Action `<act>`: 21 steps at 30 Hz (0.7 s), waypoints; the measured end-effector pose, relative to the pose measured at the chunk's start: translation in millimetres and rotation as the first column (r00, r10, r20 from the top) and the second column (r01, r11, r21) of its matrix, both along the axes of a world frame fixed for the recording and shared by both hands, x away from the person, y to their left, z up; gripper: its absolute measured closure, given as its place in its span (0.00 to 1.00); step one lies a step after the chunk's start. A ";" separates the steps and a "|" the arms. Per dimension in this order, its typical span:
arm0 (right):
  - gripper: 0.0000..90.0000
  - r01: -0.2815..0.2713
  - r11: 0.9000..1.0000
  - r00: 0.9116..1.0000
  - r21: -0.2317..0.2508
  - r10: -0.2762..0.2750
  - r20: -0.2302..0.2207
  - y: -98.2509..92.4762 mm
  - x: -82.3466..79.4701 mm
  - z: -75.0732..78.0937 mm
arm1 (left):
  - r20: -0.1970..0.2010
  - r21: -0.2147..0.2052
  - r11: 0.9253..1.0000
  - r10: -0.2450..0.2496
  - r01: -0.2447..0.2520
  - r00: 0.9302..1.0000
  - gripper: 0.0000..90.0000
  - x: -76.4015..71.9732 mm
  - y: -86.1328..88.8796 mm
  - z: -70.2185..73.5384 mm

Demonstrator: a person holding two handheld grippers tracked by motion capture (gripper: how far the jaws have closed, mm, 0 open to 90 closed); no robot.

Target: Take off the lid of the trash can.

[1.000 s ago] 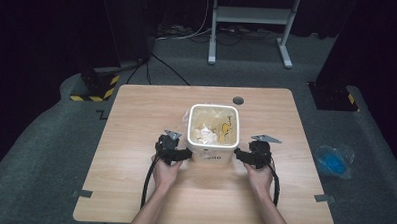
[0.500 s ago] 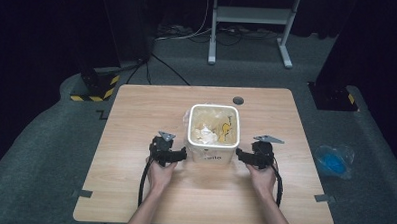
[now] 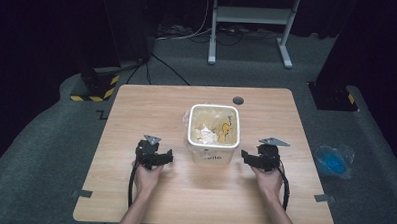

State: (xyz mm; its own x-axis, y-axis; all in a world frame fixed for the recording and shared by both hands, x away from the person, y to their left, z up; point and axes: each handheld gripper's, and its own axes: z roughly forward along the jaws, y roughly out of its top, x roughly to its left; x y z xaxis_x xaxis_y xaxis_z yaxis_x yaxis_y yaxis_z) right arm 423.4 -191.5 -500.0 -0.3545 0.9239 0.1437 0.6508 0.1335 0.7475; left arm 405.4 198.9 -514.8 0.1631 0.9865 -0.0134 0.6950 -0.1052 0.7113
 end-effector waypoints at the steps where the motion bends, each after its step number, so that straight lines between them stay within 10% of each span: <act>1: 0.31 0.007 1.000 1.000 -0.005 -0.007 -0.001 -1.9 -0.5 -0.5 | -0.007 -0.001 1.000 0.003 -0.003 1.000 0.18 -0.4 2.5 -0.7; 21: 0.47 0.082 0.996 0.997 -0.031 -0.081 0.014 -28.0 -8.7 4.6 | 0.029 0.007 0.999 0.043 -0.044 0.999 0.17 -6.3 27.3 -12.8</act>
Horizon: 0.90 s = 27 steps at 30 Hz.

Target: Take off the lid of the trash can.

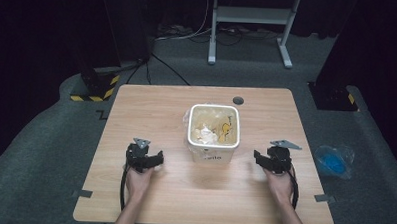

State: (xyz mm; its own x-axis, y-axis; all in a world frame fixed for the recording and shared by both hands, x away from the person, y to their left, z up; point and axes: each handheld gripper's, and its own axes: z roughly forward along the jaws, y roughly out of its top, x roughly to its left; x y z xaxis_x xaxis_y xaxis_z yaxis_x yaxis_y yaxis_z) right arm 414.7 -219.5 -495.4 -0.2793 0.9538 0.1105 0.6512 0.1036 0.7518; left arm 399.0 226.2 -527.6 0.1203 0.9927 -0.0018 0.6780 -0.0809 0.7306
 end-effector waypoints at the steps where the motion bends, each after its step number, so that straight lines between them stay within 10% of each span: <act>1: 0.47 0.000 1.000 1.000 0.000 0.000 0.000 0.0 0.0 0.0 | 0.002 -0.001 1.000 0.001 -0.001 1.000 0.17 0.0 -0.1 -0.1; 27: 0.54 -0.004 1.000 1.000 0.024 0.004 0.015 -4.4 2.0 46.5 | 0.004 -0.002 1.000 0.000 0.000 1.000 0.18 -0.1 -0.5 -0.1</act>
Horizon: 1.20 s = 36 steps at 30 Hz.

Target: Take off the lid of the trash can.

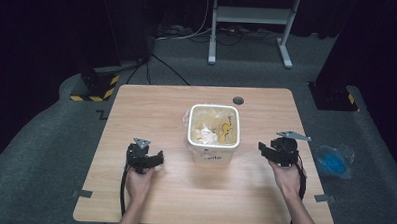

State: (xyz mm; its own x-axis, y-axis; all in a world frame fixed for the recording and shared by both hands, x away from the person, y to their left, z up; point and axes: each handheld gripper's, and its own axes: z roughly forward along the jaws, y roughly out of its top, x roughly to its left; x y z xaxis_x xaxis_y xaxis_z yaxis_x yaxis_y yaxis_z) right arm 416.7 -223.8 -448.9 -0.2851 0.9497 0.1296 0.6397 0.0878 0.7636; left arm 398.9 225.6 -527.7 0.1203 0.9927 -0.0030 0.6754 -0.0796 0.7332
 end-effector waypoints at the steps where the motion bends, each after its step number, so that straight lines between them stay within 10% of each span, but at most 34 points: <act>1: 0.54 0.001 1.000 1.000 0.000 -0.001 -0.004 0.9 0.4 1.8 | 0.000 0.000 1.000 0.000 0.000 1.000 0.18 0.0 0.0 0.0; 36: 0.73 -0.066 0.998 0.997 0.022 0.065 0.036 36.0 22.7 66.6 | 0.002 0.001 1.000 -0.005 0.005 1.000 0.19 0.0 -0.1 0.1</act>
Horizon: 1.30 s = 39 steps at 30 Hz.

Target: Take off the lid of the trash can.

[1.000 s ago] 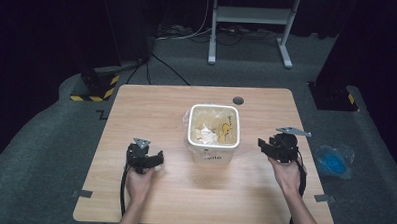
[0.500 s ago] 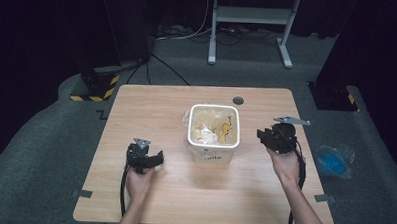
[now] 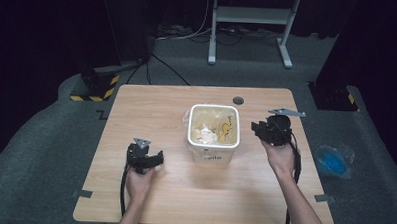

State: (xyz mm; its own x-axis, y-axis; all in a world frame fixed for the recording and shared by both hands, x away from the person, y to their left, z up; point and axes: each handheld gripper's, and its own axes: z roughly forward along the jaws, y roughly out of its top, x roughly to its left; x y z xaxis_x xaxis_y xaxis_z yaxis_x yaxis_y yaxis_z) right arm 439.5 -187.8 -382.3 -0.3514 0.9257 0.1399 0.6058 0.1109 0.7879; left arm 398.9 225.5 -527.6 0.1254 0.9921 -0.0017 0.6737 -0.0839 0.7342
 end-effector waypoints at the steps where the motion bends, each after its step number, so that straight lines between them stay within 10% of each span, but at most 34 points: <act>1: 0.73 0.000 1.000 1.000 0.003 0.000 0.000 0.6 0.9 0.8 | 0.000 0.000 1.000 0.000 0.000 1.000 0.20 0.0 0.0 0.0; 39: 0.73 0.002 0.998 1.000 -0.063 -0.004 -0.021 56.3 25.8 17.6 | 0.001 0.000 1.000 0.001 -0.001 1.000 0.20 0.1 -0.2 0.0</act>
